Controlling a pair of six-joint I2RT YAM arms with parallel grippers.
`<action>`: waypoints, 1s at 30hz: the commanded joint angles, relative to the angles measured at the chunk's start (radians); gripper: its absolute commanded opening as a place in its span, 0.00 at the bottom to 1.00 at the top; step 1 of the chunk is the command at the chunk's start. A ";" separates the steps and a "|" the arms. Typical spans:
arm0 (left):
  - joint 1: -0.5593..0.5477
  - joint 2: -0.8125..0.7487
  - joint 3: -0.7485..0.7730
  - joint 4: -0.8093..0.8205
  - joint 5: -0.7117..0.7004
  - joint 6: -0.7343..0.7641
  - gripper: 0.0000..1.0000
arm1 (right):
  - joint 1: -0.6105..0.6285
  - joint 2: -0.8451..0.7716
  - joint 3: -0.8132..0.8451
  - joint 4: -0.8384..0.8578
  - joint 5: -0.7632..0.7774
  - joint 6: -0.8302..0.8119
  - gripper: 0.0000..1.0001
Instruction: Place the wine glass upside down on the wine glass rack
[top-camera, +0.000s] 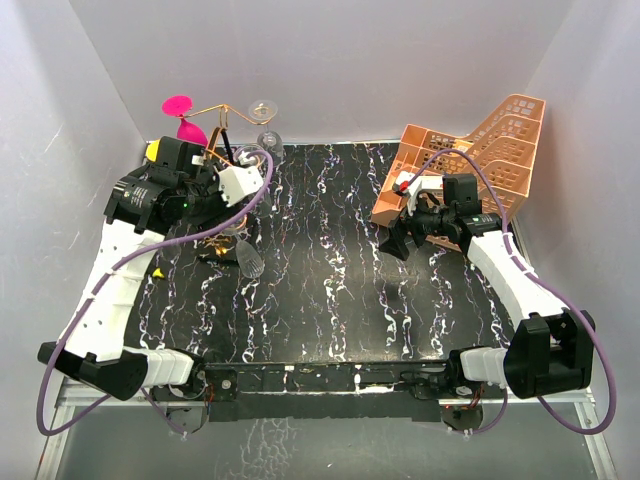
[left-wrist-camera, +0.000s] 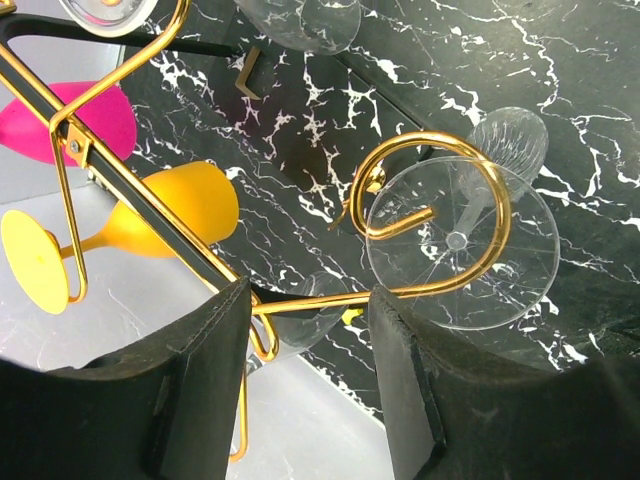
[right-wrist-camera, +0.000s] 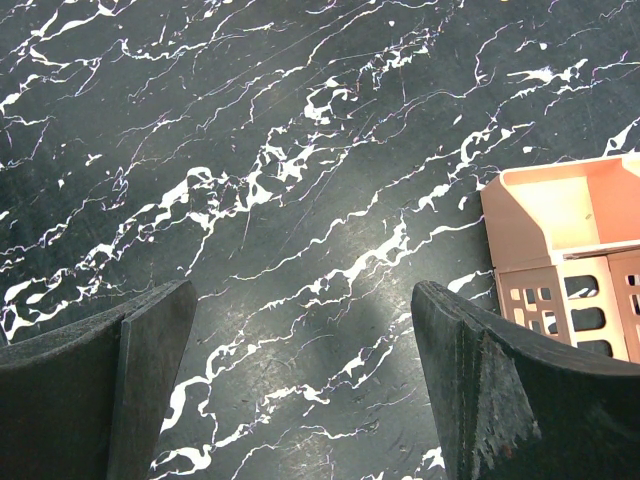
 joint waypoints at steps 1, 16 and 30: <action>0.003 -0.025 0.021 -0.021 0.065 -0.023 0.49 | -0.003 0.000 0.025 0.020 -0.004 -0.017 0.98; 0.003 -0.010 0.023 0.008 0.162 -0.062 0.49 | -0.003 0.002 0.025 0.020 -0.006 -0.017 0.99; 0.004 -0.001 0.023 0.077 0.142 -0.112 0.50 | -0.003 0.000 0.025 0.020 -0.003 -0.018 0.99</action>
